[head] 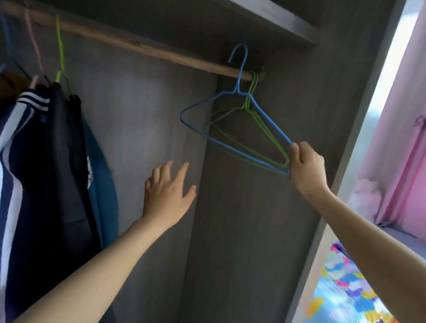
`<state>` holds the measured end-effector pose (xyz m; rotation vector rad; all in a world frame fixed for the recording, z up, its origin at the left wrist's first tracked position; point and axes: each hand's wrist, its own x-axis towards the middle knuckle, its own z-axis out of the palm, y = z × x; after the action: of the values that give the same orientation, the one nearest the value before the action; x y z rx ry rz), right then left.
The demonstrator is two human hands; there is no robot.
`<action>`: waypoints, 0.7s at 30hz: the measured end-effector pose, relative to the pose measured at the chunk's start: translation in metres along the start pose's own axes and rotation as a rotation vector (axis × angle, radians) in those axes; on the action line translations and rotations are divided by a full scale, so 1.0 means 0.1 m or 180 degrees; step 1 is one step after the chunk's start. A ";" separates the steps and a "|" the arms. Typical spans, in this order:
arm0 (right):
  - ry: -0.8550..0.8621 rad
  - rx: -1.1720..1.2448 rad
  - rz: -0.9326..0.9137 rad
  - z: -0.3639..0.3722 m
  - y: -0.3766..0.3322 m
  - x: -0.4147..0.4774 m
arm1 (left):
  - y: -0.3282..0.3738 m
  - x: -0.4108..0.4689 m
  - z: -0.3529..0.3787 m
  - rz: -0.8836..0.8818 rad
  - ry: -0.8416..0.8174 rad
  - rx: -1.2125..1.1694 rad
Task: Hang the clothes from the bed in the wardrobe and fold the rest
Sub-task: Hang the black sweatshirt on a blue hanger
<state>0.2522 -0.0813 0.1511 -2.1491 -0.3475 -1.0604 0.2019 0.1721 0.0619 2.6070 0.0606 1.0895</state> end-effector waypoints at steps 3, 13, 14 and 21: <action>0.0087 0.0246 0.0276 -0.24 0.06 -0.23 | 0.10 -0.01 0.05 -0.0089 0.0235 -0.0230; 0.0137 0.0092 0.0996 -1.27 0.44 -1.67 | 0.39 -0.75 0.57 0.0246 0.0160 -0.1166; 0.0164 -0.0051 0.1095 -1.42 0.47 -1.89 | 0.45 -0.88 0.64 0.0263 0.0059 -0.1270; 0.0106 -0.0342 0.1746 -2.27 0.58 -2.88 | 0.93 -1.43 0.87 0.0442 -0.0686 -0.1708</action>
<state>-0.0319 -0.2611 -0.0051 -2.1340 0.3109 -0.8049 0.1538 0.0371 -0.0661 2.2387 -0.4094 0.7286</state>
